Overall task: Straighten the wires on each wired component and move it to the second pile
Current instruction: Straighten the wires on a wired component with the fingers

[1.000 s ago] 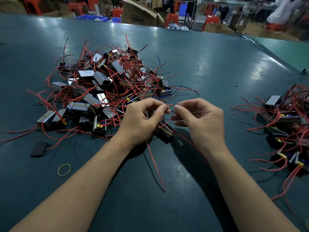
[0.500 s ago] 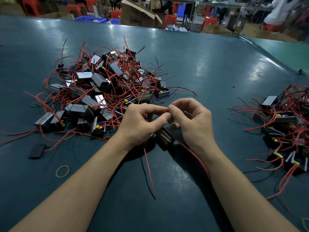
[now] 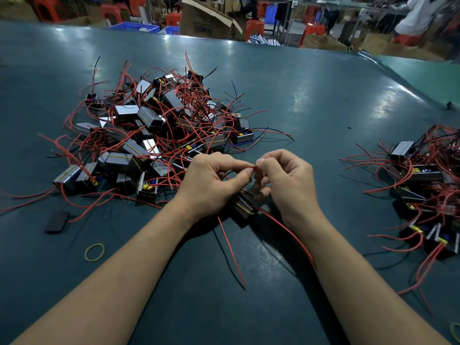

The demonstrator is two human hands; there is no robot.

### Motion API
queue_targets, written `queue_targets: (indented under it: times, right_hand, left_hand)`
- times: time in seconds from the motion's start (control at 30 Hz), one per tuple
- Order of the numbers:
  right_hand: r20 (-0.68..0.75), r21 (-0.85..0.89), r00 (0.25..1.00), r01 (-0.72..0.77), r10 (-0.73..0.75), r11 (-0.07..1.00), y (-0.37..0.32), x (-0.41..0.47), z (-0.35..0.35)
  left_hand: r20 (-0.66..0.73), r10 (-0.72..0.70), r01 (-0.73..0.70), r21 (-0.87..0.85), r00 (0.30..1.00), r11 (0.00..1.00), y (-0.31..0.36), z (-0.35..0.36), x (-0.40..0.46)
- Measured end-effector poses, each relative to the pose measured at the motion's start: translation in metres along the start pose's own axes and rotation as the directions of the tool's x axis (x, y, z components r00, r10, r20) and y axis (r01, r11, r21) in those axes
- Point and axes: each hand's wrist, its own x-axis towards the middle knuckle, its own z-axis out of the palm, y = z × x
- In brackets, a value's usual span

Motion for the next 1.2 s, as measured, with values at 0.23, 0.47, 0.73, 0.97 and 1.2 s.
queue_targets:
  times: [0.23, 0.47, 0.73, 0.97, 1.2]
  right_hand:
    - [0.095, 0.008, 0.995, 0.007, -0.008, 1.000, -0.010, 0.003, -0.018]
    - [0.110, -0.086, 0.993, 0.047, -0.038, 0.995, -0.008, 0.000, -0.016]
    - [0.124, -0.389, 0.915, 0.400, -0.383, 0.830, -0.006, -0.002, -0.018]
    - [0.319, -0.409, 0.813, 0.581, -0.487, 0.704, -0.008, 0.006, -0.026]
    - [0.307, -0.404, 0.939, 0.275, -0.154, 0.872, -0.015, 0.006, -0.030]
  left_hand:
    - [-0.035, -0.061, 0.059, -0.059, 0.998, 0.997, -0.001, 0.000, 0.000]
    - [-0.034, -0.062, 0.058, -0.088, 0.998, 0.994, 0.001, 0.000, 0.001]
    - [-0.017, -0.069, 0.067, -0.099, 0.997, 0.993, -0.001, -0.001, 0.001]
    - [0.095, -0.049, 0.059, -0.105, 0.994, 0.993, 0.000, -0.005, 0.001]
    - [0.101, -0.010, 0.023, -0.136, 0.995, 0.990, 0.002, -0.007, -0.001]
